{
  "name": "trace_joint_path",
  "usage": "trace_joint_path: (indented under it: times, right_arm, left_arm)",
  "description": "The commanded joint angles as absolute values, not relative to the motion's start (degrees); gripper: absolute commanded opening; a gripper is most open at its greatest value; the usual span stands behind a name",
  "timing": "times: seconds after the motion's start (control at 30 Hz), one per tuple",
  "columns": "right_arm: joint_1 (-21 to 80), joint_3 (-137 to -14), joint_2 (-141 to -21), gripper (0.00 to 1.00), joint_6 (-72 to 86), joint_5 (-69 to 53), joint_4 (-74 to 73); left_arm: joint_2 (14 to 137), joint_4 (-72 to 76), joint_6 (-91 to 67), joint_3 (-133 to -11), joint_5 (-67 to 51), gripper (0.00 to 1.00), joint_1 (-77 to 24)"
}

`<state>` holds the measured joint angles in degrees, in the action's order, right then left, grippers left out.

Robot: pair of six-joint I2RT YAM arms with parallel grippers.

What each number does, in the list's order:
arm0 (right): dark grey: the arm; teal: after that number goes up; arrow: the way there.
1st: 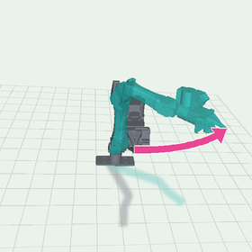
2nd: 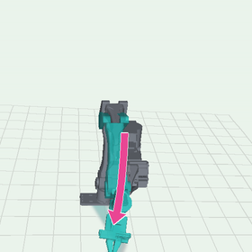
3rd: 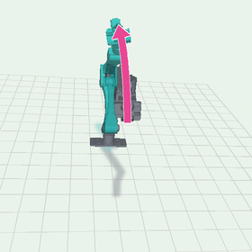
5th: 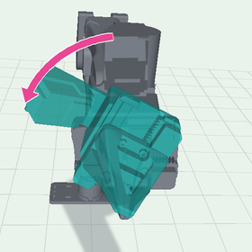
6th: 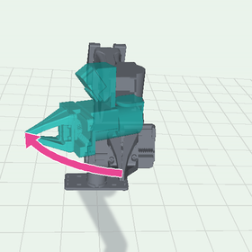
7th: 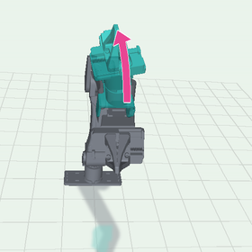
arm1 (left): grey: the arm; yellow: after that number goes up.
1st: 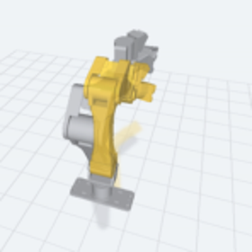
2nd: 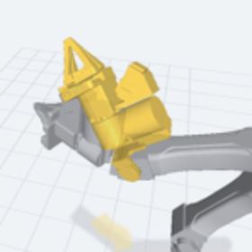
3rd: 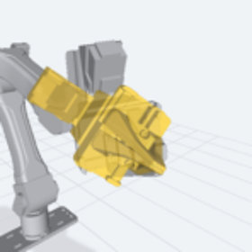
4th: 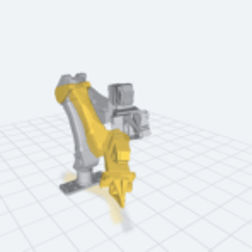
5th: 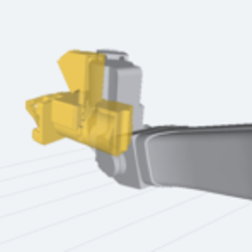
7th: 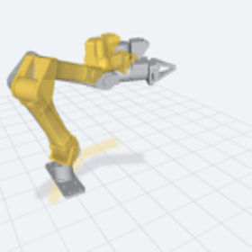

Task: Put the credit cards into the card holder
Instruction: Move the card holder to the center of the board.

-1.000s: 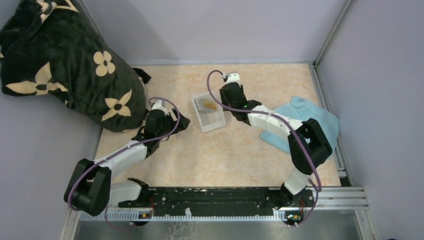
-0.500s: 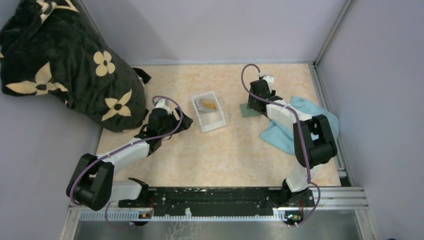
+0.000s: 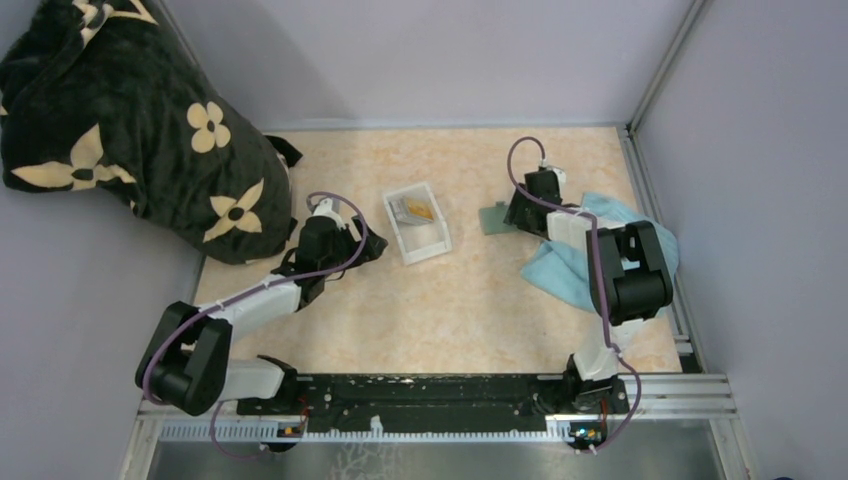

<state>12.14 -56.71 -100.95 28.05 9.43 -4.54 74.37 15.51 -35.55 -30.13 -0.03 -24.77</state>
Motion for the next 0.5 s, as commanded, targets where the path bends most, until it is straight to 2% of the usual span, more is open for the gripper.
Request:
trace_joint_path:
  times: [0.0, 0.47]
  right_arm:
    - [10.57, -55.4, -101.58, 0.63, 30.09, 4.28, 3.07]
    - [7.35, -53.06, -101.74, 0.57, 31.46, -2.82, 11.04]
  left_arm:
    - [75.43, 17.9, -35.51, -31.22, -0.88, 0.86, -25.33]
    - [76.88, 18.39, -34.79, -31.24, -1.06, 0.84, -25.76]
